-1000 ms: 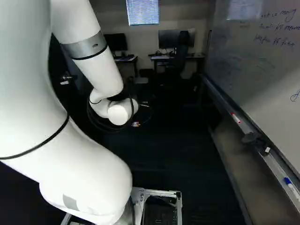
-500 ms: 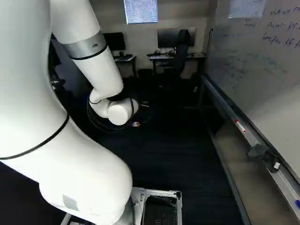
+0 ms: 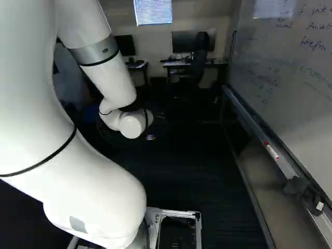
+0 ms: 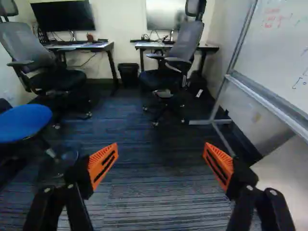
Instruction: Open the door and move inside
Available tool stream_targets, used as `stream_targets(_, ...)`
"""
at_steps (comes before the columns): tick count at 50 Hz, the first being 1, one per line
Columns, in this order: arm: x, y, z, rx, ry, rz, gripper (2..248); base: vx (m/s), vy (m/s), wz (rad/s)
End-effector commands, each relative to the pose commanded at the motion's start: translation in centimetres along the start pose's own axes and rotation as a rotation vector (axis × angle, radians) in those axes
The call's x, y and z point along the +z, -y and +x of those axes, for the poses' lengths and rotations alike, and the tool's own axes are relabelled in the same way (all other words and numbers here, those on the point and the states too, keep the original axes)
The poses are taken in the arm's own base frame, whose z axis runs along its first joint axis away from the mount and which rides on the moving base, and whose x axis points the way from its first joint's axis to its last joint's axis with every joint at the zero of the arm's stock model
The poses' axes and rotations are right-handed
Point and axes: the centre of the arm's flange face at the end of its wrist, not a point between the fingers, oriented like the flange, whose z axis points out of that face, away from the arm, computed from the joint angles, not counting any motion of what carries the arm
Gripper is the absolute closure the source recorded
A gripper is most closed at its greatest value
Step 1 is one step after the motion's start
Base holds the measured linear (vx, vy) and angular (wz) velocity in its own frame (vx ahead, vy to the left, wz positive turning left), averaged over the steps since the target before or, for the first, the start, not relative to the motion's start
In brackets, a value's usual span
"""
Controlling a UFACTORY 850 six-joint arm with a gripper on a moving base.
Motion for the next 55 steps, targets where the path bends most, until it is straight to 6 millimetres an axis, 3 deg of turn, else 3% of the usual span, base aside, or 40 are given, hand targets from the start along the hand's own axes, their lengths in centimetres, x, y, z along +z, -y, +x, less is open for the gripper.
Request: stream_targets(55, 0.00, 0.00, 0.00, 0.000, 0.000, 0.000, 3, 0.221, 0.003, -0.018)
